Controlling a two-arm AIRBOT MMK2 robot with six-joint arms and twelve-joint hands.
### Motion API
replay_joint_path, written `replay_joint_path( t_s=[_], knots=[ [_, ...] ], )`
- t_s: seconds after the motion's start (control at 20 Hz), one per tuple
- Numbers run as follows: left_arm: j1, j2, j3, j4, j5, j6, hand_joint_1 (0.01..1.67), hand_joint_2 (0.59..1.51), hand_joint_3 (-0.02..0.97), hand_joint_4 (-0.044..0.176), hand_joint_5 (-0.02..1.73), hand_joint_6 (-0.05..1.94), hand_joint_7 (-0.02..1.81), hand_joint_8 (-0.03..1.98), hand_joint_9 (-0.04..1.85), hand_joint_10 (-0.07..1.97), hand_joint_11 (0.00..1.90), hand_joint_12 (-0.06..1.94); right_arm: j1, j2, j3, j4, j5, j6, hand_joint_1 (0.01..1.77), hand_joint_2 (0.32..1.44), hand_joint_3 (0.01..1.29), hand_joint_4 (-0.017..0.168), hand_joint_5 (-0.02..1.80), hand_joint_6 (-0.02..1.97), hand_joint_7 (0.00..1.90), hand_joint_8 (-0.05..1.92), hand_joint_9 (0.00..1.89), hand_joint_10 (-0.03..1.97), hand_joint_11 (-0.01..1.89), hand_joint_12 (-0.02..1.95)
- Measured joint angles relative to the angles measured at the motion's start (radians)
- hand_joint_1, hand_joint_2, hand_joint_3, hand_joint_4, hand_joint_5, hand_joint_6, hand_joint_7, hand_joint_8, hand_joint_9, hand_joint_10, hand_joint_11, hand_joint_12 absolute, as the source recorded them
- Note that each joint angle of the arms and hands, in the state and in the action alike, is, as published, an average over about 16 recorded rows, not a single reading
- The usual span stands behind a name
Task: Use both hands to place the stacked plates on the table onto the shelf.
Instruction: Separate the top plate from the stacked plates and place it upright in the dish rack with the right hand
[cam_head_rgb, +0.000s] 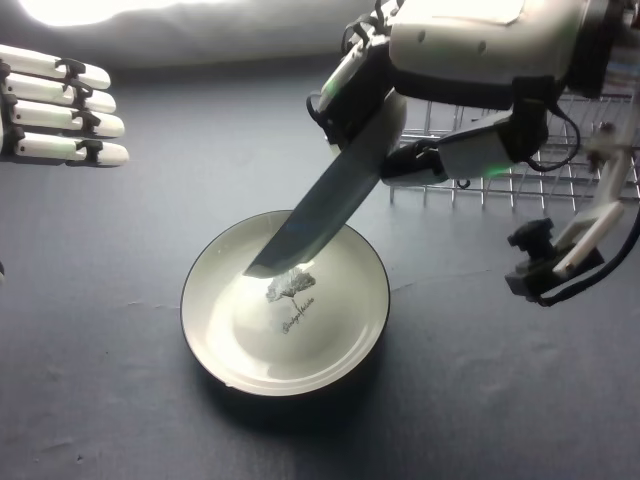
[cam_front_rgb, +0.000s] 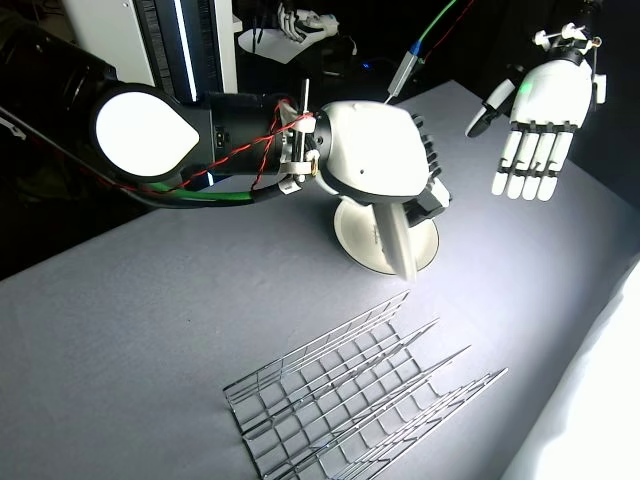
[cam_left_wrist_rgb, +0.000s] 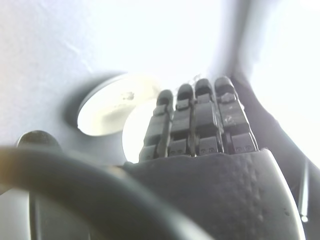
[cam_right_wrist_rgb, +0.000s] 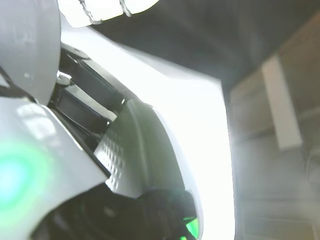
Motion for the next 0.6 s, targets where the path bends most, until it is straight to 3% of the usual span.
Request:
replay_joint_path(
  t_s=[0.6],
  knots=[
    [-0.011, -0.016, -0.011, 0.036, 0.009, -0.012, 0.01, 1.021, 0.018, 0.004, 0.02, 0.01, 0.01, 0.02, 0.02, 0.0, 0.01, 0.01, 0.081, 0.0, 0.003, 0.331, -0.075, 0.014, 1.36, 1.04, 0.01, -0.007, 0.88, 1.06, 1.03, 0.78, 0.88, 1.23, 0.64, 1.27]
  ],
)
